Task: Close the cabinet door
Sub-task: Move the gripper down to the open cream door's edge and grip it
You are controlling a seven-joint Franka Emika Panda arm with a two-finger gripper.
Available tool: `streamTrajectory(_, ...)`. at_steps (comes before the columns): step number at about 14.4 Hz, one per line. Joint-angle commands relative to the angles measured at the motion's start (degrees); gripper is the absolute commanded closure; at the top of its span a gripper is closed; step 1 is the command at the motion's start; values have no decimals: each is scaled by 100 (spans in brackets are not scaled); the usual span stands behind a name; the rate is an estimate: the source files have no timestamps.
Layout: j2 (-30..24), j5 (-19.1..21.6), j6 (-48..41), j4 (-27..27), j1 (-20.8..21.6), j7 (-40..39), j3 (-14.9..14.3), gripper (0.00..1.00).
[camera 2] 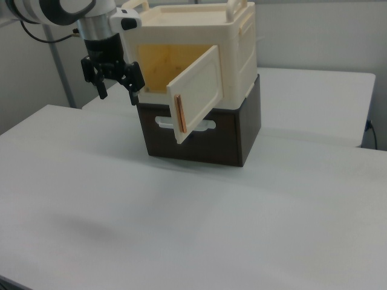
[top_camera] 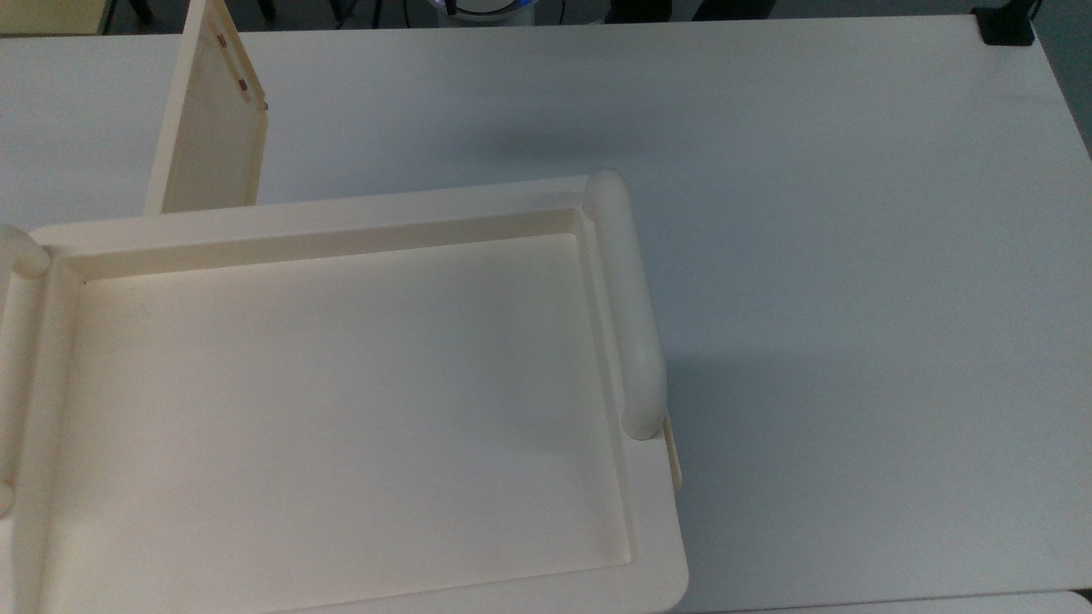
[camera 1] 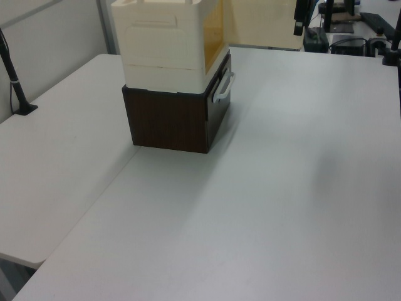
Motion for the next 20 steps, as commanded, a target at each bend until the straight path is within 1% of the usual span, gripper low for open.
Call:
streamTrajectory(1, -121, -120, -110, -95, 22, 62, 15, 0)
streamTrajectory(3, -174, -146, -365, -86, -13, 35, 6, 0)
streamTrajectory(5, -279, -251, -489, -77, -136, -209, -3, 0)
streamTrajectory(8, -419, -269, -516, -51, -417, -1139, -151, 0)
streamTrajectory(10, -429, -444, -472, -25, -453, -1606, -318, 0)
streamTrajectory(11, -437, -541, -463, -16, -453, -1861, -424, 3)
streamTrajectory(12, -429, -568, -445, 36, -453, -2072, -546, 14)
streamTrajectory(13, -420, -568, -332, 72, -453, -2100, -678, 21)
streamTrajectory(14, -420, -551, -139, 63, -462, -2083, -810, 26)
streamTrajectory(16, -376, -498, 335, 46, -462, -2039, -1056, 48)
streamTrajectory(17, -350, -480, 485, 28, -462, -2030, -1136, 63)
streamTrajectory(18, -324, -472, 643, -24, -479, -2048, -1197, 75)
streamTrajectory(20, -175, -419, 1222, -104, -584, -2022, -1207, 97)
